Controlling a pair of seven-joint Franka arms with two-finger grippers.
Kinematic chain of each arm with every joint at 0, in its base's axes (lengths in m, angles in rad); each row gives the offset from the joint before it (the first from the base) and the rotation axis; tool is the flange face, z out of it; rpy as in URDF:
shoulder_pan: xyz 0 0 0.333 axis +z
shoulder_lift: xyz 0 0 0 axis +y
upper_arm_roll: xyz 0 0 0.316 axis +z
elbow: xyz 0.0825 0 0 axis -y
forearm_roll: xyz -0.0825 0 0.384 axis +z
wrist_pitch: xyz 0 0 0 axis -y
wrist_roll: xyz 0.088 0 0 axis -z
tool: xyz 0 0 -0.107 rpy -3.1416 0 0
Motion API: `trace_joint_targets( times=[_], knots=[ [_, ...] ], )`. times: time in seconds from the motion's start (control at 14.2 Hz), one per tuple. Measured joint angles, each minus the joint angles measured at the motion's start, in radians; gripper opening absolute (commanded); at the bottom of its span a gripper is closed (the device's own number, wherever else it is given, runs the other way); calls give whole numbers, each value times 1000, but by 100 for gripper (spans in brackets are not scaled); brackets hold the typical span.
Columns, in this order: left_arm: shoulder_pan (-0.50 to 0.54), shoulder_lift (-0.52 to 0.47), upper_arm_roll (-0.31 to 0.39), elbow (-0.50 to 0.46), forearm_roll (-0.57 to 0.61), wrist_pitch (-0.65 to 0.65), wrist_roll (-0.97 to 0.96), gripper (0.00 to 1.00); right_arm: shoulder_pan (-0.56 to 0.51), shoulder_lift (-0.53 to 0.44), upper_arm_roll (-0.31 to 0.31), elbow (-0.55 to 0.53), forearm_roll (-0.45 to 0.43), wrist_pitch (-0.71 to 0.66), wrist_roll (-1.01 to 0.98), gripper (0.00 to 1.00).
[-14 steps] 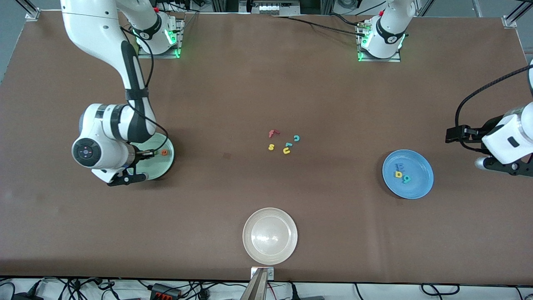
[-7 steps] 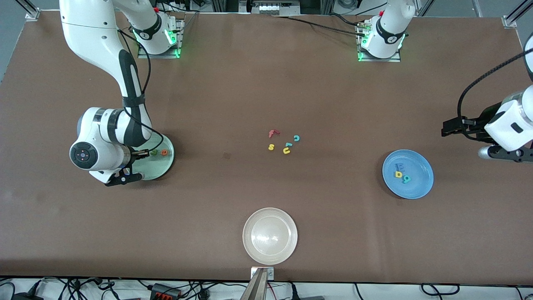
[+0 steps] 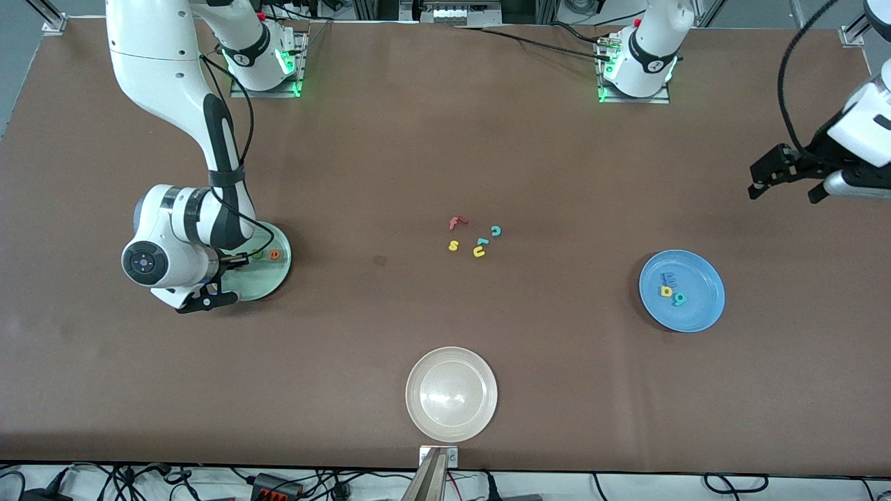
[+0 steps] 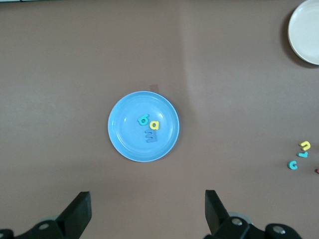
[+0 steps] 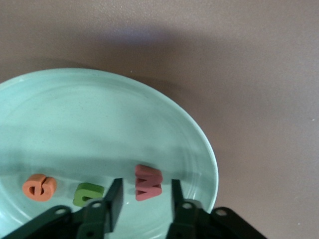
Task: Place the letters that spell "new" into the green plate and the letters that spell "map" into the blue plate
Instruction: 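Release the pink w on the green plate while the left gripper withdraws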
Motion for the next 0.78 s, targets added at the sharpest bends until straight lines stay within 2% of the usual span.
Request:
trace_joint_targets(
  times=[0.28, 0.56, 0.78],
  knots=[
    [8, -1, -14, -14, 0, -10, -1, 100, 0, -48, -8, 29, 1, -23, 0, 100],
    [19, -1, -20, -13, 0, -40, -3, 100, -1, -134, -52, 106, 39, -186, 23, 100],
    [65, -1, -66, -13, 0, -60, -3, 100, -1, -163, -78, 163, 89, -255, 125, 100]
  ],
)
